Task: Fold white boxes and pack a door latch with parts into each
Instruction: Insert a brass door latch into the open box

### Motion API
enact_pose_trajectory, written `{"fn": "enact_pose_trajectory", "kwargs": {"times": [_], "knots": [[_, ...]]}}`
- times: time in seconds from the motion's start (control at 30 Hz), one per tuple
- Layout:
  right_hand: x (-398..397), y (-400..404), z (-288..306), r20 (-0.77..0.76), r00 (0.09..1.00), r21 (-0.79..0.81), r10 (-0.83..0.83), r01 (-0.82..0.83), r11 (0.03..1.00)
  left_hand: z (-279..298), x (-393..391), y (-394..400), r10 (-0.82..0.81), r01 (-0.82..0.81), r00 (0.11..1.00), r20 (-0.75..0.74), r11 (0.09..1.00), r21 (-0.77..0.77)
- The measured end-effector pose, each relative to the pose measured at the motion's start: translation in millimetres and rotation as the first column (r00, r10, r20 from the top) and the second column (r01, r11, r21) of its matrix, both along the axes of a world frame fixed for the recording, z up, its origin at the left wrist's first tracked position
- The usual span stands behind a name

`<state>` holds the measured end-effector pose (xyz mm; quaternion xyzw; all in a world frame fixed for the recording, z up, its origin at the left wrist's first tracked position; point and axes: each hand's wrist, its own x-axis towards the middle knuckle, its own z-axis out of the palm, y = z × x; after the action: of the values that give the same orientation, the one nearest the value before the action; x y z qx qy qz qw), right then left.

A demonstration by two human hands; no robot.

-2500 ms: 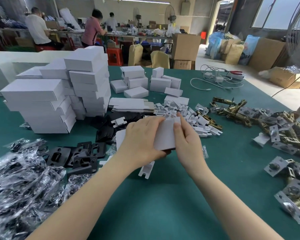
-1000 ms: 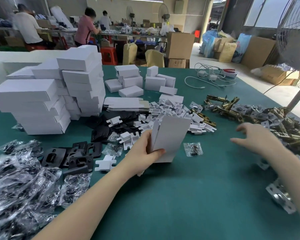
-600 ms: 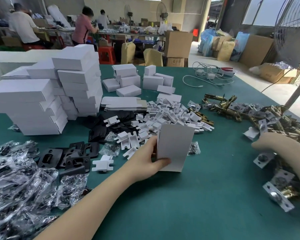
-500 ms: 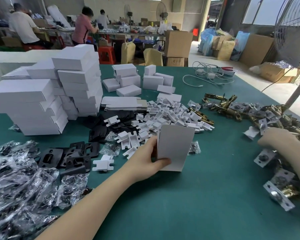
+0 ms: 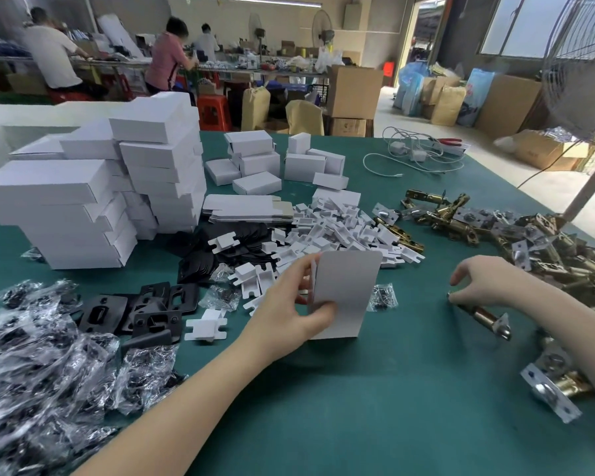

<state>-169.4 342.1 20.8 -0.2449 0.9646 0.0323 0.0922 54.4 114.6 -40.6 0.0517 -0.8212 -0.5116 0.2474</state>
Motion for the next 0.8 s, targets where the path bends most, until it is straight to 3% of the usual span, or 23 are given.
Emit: {"fn": "enact_pose_trajectory", "kwargs": {"times": [0.13, 0.2, 0.3, 0.4, 0.5, 0.57, 0.6, 0.67, 0.73, 0.8], "knots": [[3, -5, -7, -0.005, 1.0, 0.118, -0.012, 0.013, 0.993, 8, 0, 8, 0.105, -0.105, 0.994, -0.018, 0.994, -0.013], [4, -6, -12, -0.019, 1.0, 0.14, -0.011, 0.013, 0.99, 9, 2, 14, 0.039, -0.039, 0.999, 0.004, 0.997, -0.061], [5, -7, -14, -0.019, 1.0, 0.122, -0.01, 0.012, 0.993, 8, 3, 19, -0.141, 0.14, 0.983, 0.114, 0.99, 0.021], [8, -2, -4, 0.035, 0.999, -0.009, -0.006, 0.006, 1.0, 5, 2, 21, -0.225, 0.22, 0.964, 0.142, 0.974, 0.048], [13, 6, 14, 0.03, 1.0, -0.287, 0.003, 0.006, 0.958, -1, -1, 25, -0.177, 0.165, 0.974, 0.139, 0.982, 0.094], [22, 10, 29, -0.035, 0.999, -0.542, 0.033, -0.047, 0.839, -3, -1, 28, -0.101, 0.094, 0.985, 0.14, 0.994, 0.053], [29, 11, 37, -0.079, 0.996, -0.676, 0.052, -0.092, 0.731, -4, -2, 29, -0.051, 0.053, 0.989, 0.142, 0.999, -0.009], [46, 9, 58, -0.126, 0.988, -0.893, 0.086, -0.151, 0.425, -4, -1, 29, 0.017, -0.001, 0.992, 0.128, 0.992, -0.126], [62, 4, 82, -0.122, 0.978, -0.978, 0.169, -0.147, 0.147, -4, 0, 29, 0.034, -0.017, 0.99, 0.134, 0.992, -0.125], [71, -2, 104, -0.07, 0.93, -0.998, 0.361, -0.065, -0.026, -6, 0, 27, 0.004, 0.002, 0.986, 0.166, 0.999, -0.036]]}}
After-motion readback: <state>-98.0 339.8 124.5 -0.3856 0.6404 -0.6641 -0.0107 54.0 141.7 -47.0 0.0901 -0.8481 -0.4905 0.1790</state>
